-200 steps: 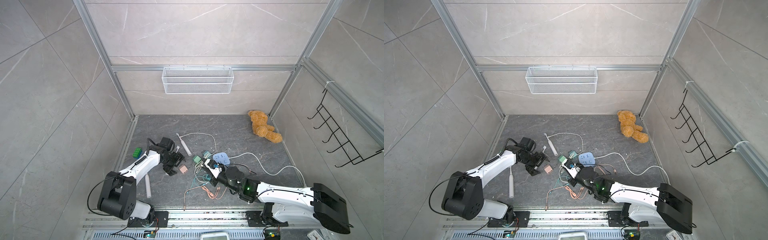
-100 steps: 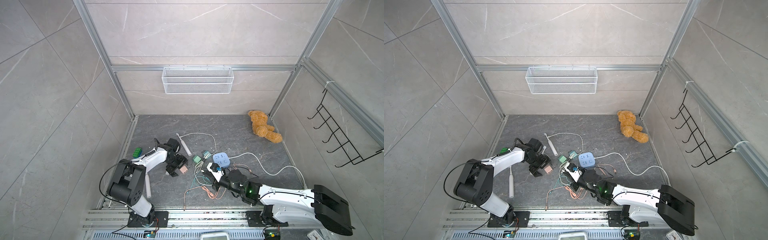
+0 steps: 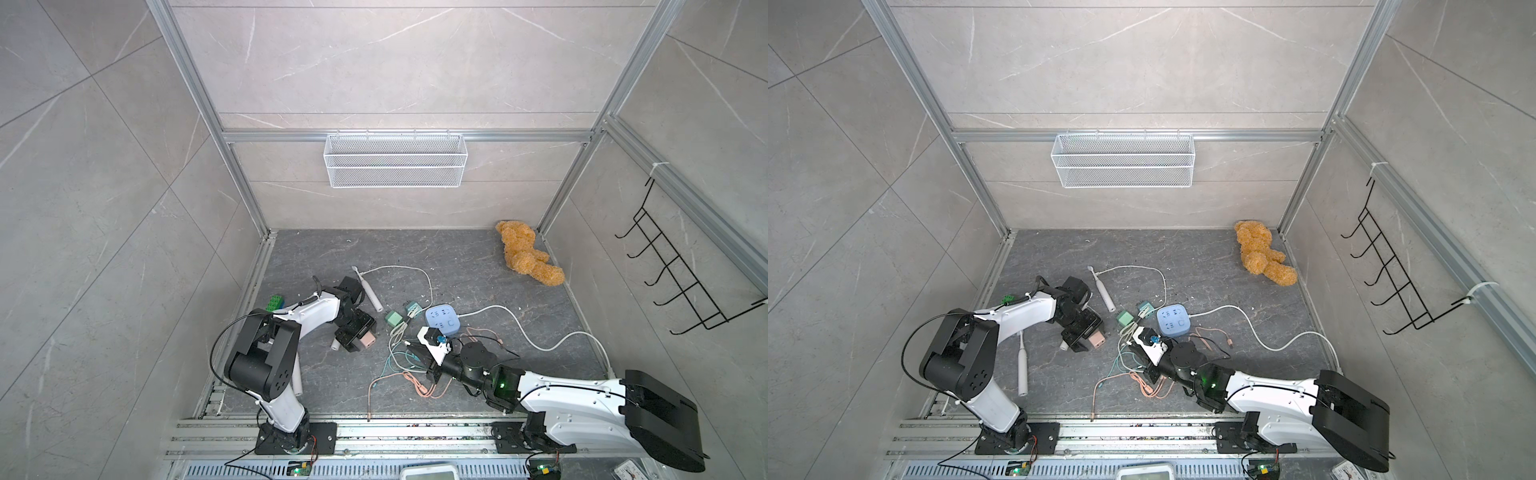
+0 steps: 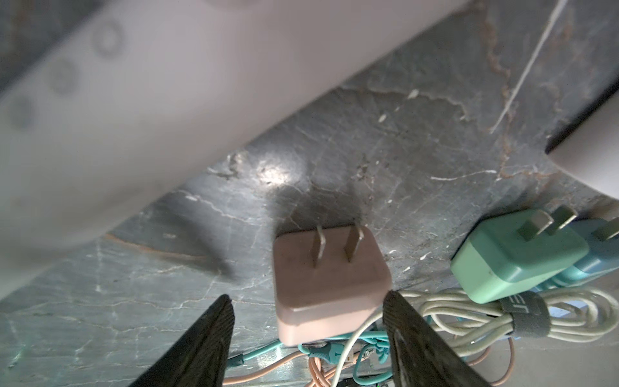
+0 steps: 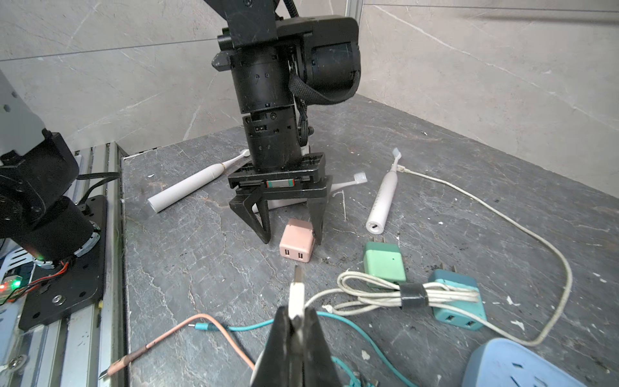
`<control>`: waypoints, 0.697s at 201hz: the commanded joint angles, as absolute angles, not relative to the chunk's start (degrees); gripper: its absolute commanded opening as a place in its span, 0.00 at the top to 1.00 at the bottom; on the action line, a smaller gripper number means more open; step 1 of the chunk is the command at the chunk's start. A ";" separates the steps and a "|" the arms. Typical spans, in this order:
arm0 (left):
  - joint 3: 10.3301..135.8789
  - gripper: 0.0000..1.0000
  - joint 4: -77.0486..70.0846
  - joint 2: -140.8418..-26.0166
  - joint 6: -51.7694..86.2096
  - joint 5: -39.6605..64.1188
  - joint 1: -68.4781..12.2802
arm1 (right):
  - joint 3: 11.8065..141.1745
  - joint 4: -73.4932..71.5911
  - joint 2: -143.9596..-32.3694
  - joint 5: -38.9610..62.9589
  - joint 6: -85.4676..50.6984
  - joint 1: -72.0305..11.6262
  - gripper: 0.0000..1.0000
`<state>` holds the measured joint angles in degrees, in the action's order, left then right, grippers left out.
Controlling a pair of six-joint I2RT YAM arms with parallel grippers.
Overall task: Charge the electric toothbrush
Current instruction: Pick up the plug from the center of the board.
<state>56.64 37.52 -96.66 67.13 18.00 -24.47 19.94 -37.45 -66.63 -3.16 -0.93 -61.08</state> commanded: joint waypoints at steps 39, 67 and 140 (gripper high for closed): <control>59.17 0.34 42.11 -98.35 64.63 15.33 -24.78 | 18.82 -40.61 -66.75 -1.68 -2.14 -60.81 1.00; 60.41 0.35 43.63 -99.02 63.33 13.37 -24.87 | 19.02 -40.61 -66.67 -1.06 -2.18 -60.82 1.00; 62.56 0.37 44.04 -101.46 63.58 10.94 -26.66 | 19.16 -40.00 -66.32 0.17 -2.19 -60.81 1.00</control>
<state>60.49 41.63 -99.94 64.27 12.21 -25.58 19.46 -39.31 -66.63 -0.91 -1.54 -61.06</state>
